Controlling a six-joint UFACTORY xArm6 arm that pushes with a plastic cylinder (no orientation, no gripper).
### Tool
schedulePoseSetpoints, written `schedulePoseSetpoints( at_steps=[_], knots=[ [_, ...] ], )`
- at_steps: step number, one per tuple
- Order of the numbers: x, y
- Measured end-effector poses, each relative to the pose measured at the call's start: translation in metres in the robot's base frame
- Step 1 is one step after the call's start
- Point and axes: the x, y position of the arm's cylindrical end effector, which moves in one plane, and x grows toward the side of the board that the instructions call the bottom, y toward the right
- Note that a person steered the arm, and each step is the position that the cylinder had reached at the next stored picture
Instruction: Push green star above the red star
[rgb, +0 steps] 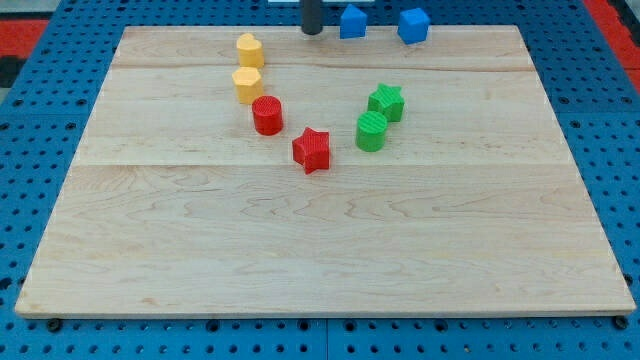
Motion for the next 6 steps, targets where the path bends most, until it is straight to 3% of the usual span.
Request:
schedulePoseSetpoints(
  at_steps=[3,5,6],
  knots=[
    [0.035,0.086],
    [0.121,0.138],
    [0.162,0.126]
  ],
)
